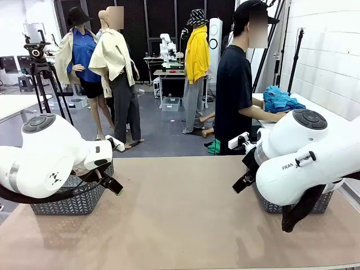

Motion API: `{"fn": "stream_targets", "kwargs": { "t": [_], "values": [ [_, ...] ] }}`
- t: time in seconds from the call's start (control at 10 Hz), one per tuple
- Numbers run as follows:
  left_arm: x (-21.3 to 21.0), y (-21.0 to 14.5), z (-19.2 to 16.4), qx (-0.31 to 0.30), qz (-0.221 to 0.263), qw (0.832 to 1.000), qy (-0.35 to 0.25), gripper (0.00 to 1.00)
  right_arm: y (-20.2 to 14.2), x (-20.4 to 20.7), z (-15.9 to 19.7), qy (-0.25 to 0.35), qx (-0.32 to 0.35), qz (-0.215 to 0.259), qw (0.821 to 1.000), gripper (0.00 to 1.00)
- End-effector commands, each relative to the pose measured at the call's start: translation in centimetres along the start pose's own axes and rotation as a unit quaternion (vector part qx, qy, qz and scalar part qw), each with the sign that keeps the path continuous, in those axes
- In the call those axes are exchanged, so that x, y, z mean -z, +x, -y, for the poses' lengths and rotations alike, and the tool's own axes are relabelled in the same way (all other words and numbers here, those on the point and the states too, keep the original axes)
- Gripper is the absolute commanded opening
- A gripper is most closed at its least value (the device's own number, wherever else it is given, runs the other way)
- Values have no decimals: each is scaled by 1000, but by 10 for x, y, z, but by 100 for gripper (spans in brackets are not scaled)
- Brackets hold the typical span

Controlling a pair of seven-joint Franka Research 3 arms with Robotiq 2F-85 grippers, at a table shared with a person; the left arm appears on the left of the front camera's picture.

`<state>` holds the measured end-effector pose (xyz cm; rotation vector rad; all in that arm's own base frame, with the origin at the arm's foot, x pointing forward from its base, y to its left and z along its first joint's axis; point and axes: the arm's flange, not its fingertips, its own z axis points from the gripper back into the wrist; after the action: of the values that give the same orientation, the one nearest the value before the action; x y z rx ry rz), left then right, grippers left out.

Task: Sort the tops and bottoms.
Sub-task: Lift clothes from the center of the table with your left hand.

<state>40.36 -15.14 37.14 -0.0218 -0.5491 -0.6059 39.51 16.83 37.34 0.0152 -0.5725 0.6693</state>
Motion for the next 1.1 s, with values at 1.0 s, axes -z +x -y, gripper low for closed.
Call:
{"fn": "stream_targets", "kwargs": {
  "t": [1.0],
  "values": [
    [-18,21,5,6,38,999,10,100,17,-6,1,-8,-5,15,1000,100]
  ]
}}
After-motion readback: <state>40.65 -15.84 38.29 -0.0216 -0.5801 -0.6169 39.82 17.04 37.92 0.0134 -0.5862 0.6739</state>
